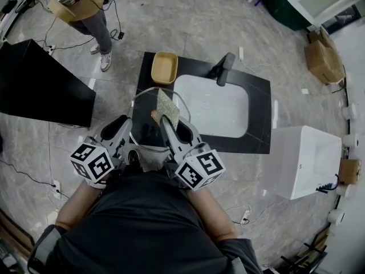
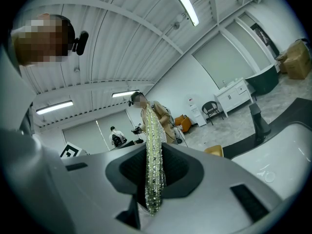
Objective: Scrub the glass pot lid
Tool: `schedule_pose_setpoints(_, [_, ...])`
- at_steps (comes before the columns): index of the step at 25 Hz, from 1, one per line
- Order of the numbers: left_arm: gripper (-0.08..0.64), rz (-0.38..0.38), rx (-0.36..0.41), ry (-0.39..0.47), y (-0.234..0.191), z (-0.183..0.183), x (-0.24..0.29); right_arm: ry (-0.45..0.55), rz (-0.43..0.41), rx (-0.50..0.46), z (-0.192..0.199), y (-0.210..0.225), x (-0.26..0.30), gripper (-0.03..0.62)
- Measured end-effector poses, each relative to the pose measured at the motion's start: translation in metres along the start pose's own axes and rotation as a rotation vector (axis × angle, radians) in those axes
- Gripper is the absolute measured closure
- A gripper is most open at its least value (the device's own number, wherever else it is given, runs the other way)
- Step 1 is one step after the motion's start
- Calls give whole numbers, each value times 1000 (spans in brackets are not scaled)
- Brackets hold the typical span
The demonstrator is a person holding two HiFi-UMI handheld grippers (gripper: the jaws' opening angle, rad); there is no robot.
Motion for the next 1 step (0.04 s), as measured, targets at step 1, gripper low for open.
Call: schedule_pose_setpoints(1, [486,-1,0,-1,0,0,0,-2,1,0,0,0,0,531])
Point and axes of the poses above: the fingertips, and each gripper's own axes: x forward along the fingers, y to its right, z out of its underside, the point moved 9 cm from there along -x, backward along the fingers, and after that the axes turned 5 degrees about y, right-handed, at the moved point
